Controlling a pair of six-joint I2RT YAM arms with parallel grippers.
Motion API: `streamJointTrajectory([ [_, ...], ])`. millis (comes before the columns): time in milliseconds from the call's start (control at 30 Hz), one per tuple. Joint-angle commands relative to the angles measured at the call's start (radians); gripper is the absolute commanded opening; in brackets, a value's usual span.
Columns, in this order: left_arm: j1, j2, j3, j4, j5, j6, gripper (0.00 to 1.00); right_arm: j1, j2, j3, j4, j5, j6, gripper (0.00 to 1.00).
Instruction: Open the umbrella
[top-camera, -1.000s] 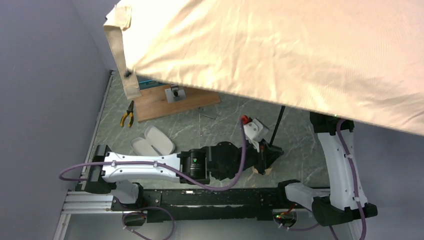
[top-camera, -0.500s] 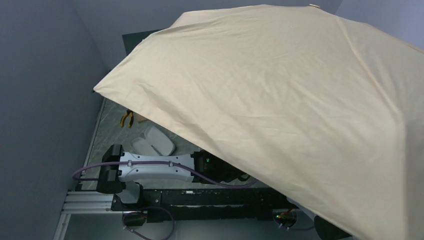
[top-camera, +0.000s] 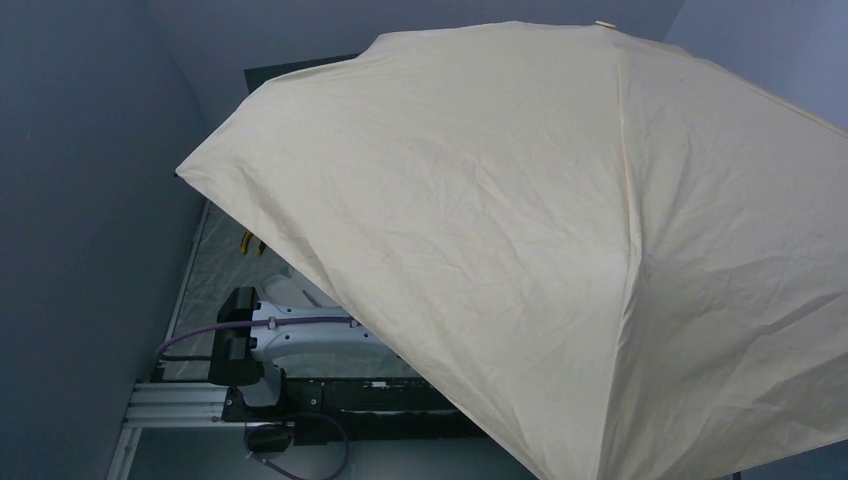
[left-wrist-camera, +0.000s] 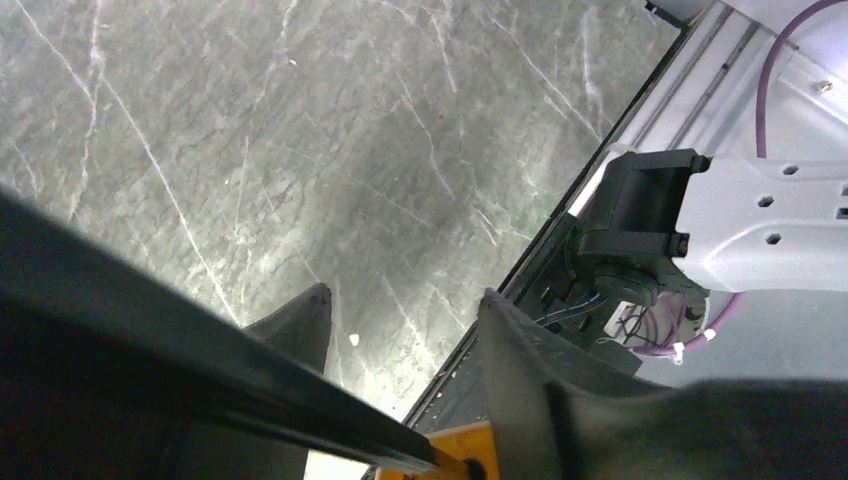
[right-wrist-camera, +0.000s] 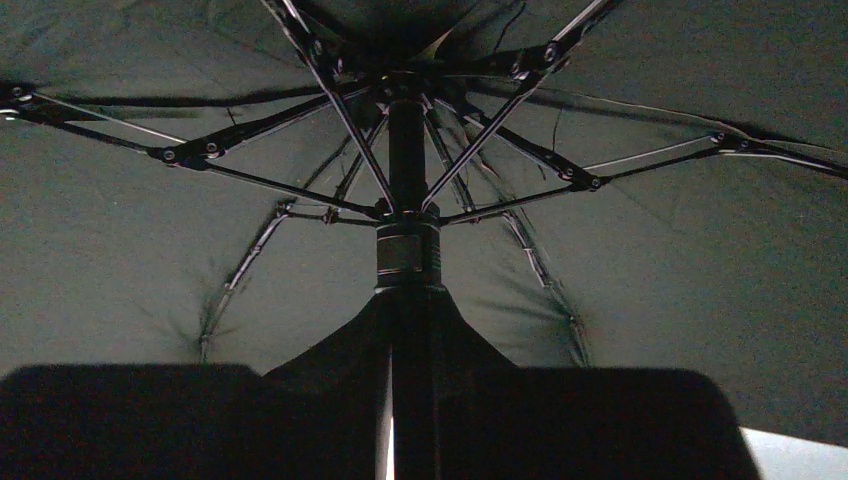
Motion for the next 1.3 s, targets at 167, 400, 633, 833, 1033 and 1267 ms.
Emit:
streamJointTrajectory([
  [167,0.010,0.013,0.050,-0.083,-0.040,0.066,0.00,0.046,-0.027,-0.007,0.077,0.050,0.019,0.00],
  [400,0.009,-0.025,0.057,-0.077,-0.076,0.089,0.00,0.054,-0.037,-0.010,0.056,0.007,0.004,0.02],
  [633,0.009,-0.048,0.092,-0.088,-0.103,0.119,0.00,0.054,-0.055,-0.032,-0.005,-0.035,-0.009,0.43],
  [833,0.010,-0.060,0.121,-0.098,-0.119,0.127,0.00,0.055,-0.064,-0.071,-0.026,-0.050,0.007,0.52],
  [1033,0.010,-0.070,0.155,-0.099,-0.143,0.140,0.00,0.077,-0.063,-0.107,-0.049,-0.077,0.019,0.51],
  [1267,0.005,-0.081,0.171,-0.108,-0.145,0.160,0.00,0.095,-0.088,-0.127,-0.113,-0.070,-0.024,0.19],
])
